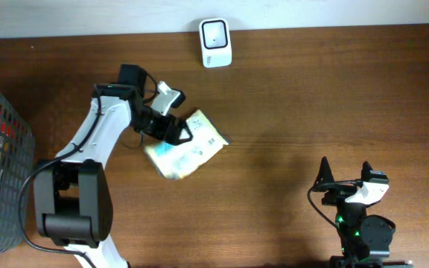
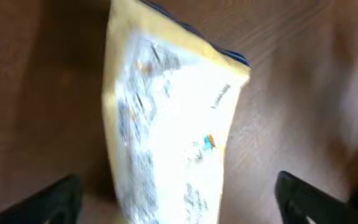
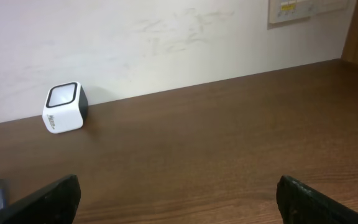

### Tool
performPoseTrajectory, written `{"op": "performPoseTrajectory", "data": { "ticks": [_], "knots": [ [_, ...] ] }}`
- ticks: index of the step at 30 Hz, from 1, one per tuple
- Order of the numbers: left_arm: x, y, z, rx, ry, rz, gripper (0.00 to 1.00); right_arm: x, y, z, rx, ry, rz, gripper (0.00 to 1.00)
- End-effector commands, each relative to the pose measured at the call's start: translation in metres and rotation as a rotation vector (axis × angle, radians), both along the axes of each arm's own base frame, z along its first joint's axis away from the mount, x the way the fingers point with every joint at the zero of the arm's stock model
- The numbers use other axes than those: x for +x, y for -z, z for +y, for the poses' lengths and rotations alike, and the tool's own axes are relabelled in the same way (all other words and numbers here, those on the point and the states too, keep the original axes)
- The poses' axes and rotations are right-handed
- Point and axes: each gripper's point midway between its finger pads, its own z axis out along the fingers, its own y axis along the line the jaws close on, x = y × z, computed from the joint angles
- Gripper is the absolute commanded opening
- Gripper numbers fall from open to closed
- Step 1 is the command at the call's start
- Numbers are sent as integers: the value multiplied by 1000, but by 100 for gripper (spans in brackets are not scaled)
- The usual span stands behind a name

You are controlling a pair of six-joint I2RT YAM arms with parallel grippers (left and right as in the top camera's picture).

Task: Scan the item barcode
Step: 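Carry the pack with the left gripper and drop it mid-table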

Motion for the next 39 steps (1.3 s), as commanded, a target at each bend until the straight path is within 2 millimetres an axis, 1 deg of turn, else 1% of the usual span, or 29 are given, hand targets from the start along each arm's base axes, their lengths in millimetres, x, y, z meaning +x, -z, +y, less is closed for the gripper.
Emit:
{"op": "performPoseTrajectory", "data": {
  "ticks": [1,2,3,4,5,6,7,8,9,10,11,12,13,14,15,16,17,18,19,21,22,23,24,26,29,31,34,37,39],
  "knots": [
    [46,-55,32,26,-197,-104,99,0,3,-3,-8,14,4,99],
    [64,-98,56,19,-259,-182,99,0,3,-3,-8,14,4,99],
    [75,-134,77,15,-307,-253,99,0,3,-3,-8,14,4,99],
    [85,-176,105,22,-390,-340,99,0,3,-3,-8,14,4,99],
    [89,-214,136,46,-504,-411,99,0,3,-3,-8,14,4,99],
    [89,-246,171,83,-646,-472,99,0,3,-3,-8,14,4,98],
    [79,-286,222,145,-852,-553,99,0,3,-3,-8,14,4,99],
    [65,-312,261,203,-1009,-611,99,0,3,-3,-8,14,4,99],
    [46,-330,298,267,-1150,-653,99,0,3,-3,-8,15,4,98],
    [24,-342,334,341,-1266,-679,99,0,3,-3,-8,14,4,99],
    [1,-344,366,417,-1362,-672,99,0,3,-3,-8,14,4,99],
    [-20,-339,392,486,-1441,-637,99,0,3,-3,-8,14,4,99],
    [-46,-325,421,574,-1526,-561,99,0,3,-3,-8,14,4,99],
    [-69,-308,446,643,-1587,-476,99,0,3,-3,-8,14,4,99],
    [-81,-292,460,675,-1593,-410,99,0,3,-3,-8,15,4,99],
    [-91,-271,472,700,-1562,-329,99,0,3,-3,-8,14,4,99],
    [-94,-252,479,702,-1495,-271,99,0,3,-3,-8,14,4,99],
    [-94,-219,482,675,-1355,-189,99,0,3,-3,-8,14,4,99],
    [-94,-202,482,654,-1296,-149,100,0,3,-3,-8,14,4,99],
    [-96,-144,488,600,-1159,-41,99,0,3,-3,-8,14,4,99],
    [-101,-118,489,594,-1096,19,99,0,3,-3,-8,14,4,99],
    [-103,-100,490,587,-1057,57,99,0,3,-3,-8,14,4,99],
    [-101,-84,490,560,-1029,74,99,0,3,-3,-8,14,4,99],
    [-79,-49,476,423,-885,44,98,0,3,-3,-8,14,4,99],
    [-75,-18,481,405,-850,75,99,0,3,-3,-8,14,4,99],
    [-72,0,486,400,-847,89,99,0,3,-3,-8,14,4,99],
    [-69,22,490,393,-844,110,99,0,3,-3,-8,14,4,99],
    [-71,42,489,376,-837,149,99,0,3,-3,-8,14,4,99],
    [-72,49,487,365,-833,167,99,0,3,-3,-8,14,4,99]
  ]
}}
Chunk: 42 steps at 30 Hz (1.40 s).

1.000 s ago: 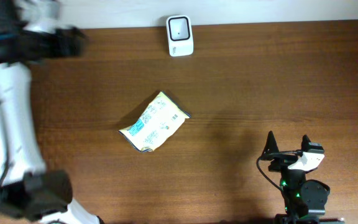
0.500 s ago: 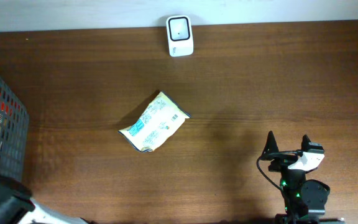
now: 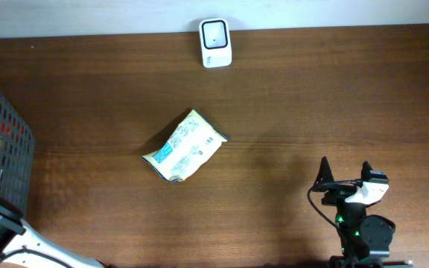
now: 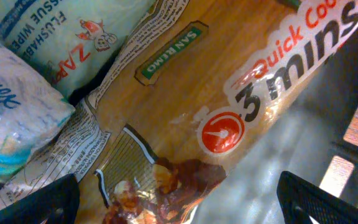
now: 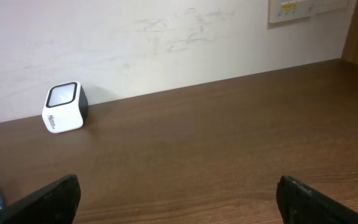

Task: Scan the item barcode
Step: 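Carry the pack with the left gripper and drop it mid-table, then reach the left gripper into the basket and grasp the orange pasta pack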

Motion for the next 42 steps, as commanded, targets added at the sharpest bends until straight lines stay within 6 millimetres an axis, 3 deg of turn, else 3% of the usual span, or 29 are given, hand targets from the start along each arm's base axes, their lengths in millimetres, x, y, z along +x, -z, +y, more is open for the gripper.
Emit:
{"op": "performPoseTrajectory", "data": {
  "ticks": [1,4,8,10,12,14,15,18,21,24,28,30,32,33,35,37,39,42],
  "knots": [
    [-6,39,-13,-102,15,50,93,0,3,-3,-8,14,3,99],
    [-6,45,-21,-138,14,44,74,0,3,-3,-8,14,3,99],
    [-25,71,-31,-171,9,131,88,0,3,-3,-8,14,3,99],
    [-30,80,-34,-176,9,149,86,0,3,-3,-9,14,4,99],
    [-29,82,-33,-173,9,147,62,0,3,-3,-9,14,4,99],
    [-30,82,-34,-174,8,149,10,0,3,-3,-9,14,4,98],
    [-30,81,-34,-176,8,149,1,0,3,-3,-8,15,3,99],
    [-29,71,-30,-175,-41,156,0,0,3,-3,-8,15,3,98],
    [-26,34,-15,-134,-149,170,0,0,3,-3,-9,15,4,99],
    [-13,-35,2,-83,-286,97,0,0,3,-3,-8,15,3,99],
    [12,-179,-4,2,-369,-235,0,0,3,-3,-8,14,3,99],
    [15,-234,-8,66,-414,-390,0,0,3,-3,-8,14,3,99],
    [14,-299,-35,114,-349,-571,0,0,3,-3,-8,15,3,99],
    [12,-318,-46,122,-323,-626,0,0,3,-3,-8,14,3,99],
    [10,-370,-92,90,-212,-784,0,0,3,-3,-8,15,3,98],
    [11,-399,-134,47,-106,-872,0,0,3,-3,-8,14,3,99],
    [31,-410,-188,-4,45,-902,0,0,3,-3,-8,14,3,99],
    [72,-385,-261,-126,244,-813,0,0,3,-3,-8,14,3,99]
  ]
}}
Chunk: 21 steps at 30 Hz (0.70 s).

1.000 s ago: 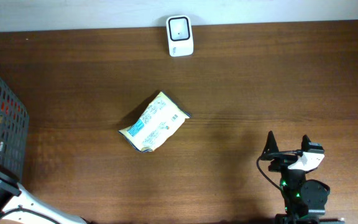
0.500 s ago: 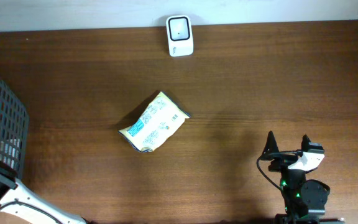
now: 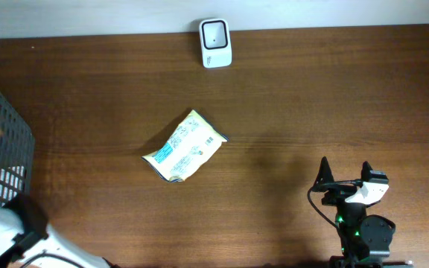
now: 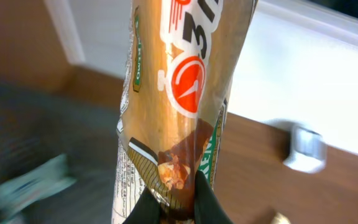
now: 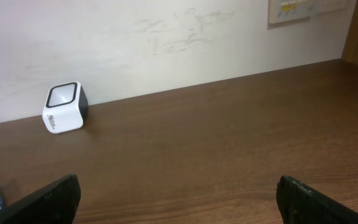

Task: Scan the item barcode
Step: 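Reach the left gripper into the basket and grasp the orange pasta pack, then place the orange pasta pack onto the table pile with the left gripper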

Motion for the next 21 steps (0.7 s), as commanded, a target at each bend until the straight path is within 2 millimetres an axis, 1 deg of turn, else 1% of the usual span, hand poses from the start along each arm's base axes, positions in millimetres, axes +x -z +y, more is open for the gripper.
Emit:
{"op": "performPoseTrajectory", "data": {
  "ticks": [1,2,3,4,5,6,7,8,9,10,11,12,13,15,16,17,18,19,20,21],
  "knots": [
    [38,22,-89,-52,274,73,0,0,3,-3,-8,14,4,99],
    [48,44,-106,-59,306,151,0,0,3,-3,-8,14,4,99],
    [59,84,-133,-65,351,297,0,0,3,-3,-8,15,4,99],
    [63,117,-154,-68,390,416,0,0,3,-3,-8,14,4,99],
    [62,152,-173,-73,428,534,0,0,3,-3,-8,14,4,99],
    [59,190,-197,-80,482,652,0,0,3,-3,-8,14,4,99],
    [57,221,-217,-90,527,728,0,0,3,-3,-8,14,4,99],
    [55,246,-232,-90,561,773,0,0,3,-3,-8,14,4,99],
    [53,277,-250,-91,592,820,0,0,3,-3,-8,14,4,99],
    [50,305,-265,-97,606,852,0,0,3,-3,-8,14,4,98],
    [48,323,-275,-105,604,871,0,0,3,-3,-8,14,4,99],
    [45,335,-281,-109,606,884,0,0,3,-3,-8,14,4,99],
    [38,351,-293,-98,631,900,0,0,3,-3,-8,14,4,99],
    [30,360,-306,-79,664,921,0,0,3,-3,-8,14,4,99],
    [29,360,-309,-68,670,922,9,0,3,-3,-8,15,4,99],
    [28,358,-313,-62,679,917,27,0,3,-3,-8,14,4,99],
    [28,351,-312,-52,677,909,68,0,3,-3,-8,14,4,98],
    [28,342,-309,-43,667,904,99,0,3,-3,-8,14,4,99],
    [30,327,-301,-24,646,888,99,0,3,-3,-8,15,4,99],
    [33,305,-289,3,614,856,99,0,3,-3,-8,15,4,99]
  ]
}}
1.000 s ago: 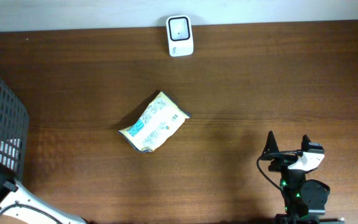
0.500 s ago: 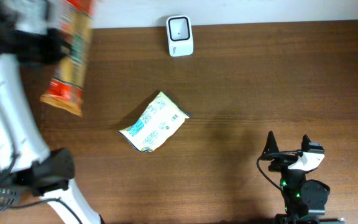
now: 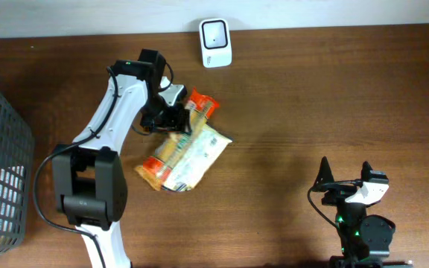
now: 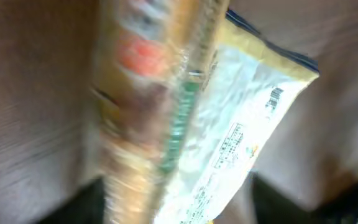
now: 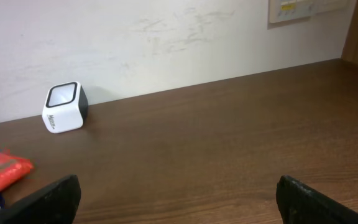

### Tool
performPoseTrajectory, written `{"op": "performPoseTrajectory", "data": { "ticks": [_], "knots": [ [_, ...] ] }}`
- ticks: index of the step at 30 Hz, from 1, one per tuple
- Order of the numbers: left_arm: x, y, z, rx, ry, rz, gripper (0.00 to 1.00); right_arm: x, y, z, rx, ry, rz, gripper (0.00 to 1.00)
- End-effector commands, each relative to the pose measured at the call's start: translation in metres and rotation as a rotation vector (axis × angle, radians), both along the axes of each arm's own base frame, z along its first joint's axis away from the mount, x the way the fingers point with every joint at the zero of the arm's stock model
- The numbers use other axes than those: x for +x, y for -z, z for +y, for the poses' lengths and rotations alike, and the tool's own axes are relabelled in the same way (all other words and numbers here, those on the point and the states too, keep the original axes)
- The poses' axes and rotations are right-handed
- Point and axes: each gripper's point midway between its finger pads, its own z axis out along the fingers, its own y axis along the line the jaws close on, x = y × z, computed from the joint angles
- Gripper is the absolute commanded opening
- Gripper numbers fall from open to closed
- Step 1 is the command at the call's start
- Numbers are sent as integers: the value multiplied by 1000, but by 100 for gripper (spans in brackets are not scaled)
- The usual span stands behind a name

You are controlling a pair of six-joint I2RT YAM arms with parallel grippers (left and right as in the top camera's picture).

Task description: Scan the item barcode

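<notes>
An orange pasta packet (image 3: 176,141) lies slantwise on the table, resting partly on a yellow-and-white packet (image 3: 199,156). My left gripper (image 3: 173,119) is low over the orange packet's upper half. In the left wrist view the orange packet (image 4: 148,112) is blurred and runs between the fingers of the left gripper (image 4: 191,208), which stand apart; the white packet (image 4: 244,124) shows printed text beside it. The white cube scanner (image 3: 215,33) stands at the table's far edge, apart from both packets. My right gripper (image 5: 179,208) rests open at the near right, holding nothing.
A grey wire basket (image 3: 2,156) with more goods stands at the table's left end. The right arm's base (image 3: 360,223) sits at the front right. Seen from the right wrist are the scanner (image 5: 64,107), the orange packet's end (image 5: 2,171) and a wall behind.
My left gripper held the orange packet up by the basket at the far left. Now it is at mid-table with its fingers apart, and the orange packet lies against the yellow-white packet.
My left gripper stood open over the yellow-white packet at mid-table. Then it was down in the basket above the orange packet. Then it was shut on that packet, lifted. Now the orange packet lies on the table beside the first one. The right arm never moved.
</notes>
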Motion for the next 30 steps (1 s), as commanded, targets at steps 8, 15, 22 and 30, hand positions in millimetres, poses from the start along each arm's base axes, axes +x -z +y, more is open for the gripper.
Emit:
{"op": "performPoseTrajectory", "data": {
  "ticks": [8,15,22,30],
  "knots": [
    [-7,-292,254,392,-643,-769,99,0,3,-3,-8,14,4,99],
    [-132,-246,454,554,-1328,-534,99,0,3,-3,-8,15,4,98],
    [-168,-109,482,387,-1125,-295,99,0,3,-3,-8,14,4,99],
    [-173,9,455,142,-991,-151,100,0,3,-3,-8,14,4,99]
  ]
}}
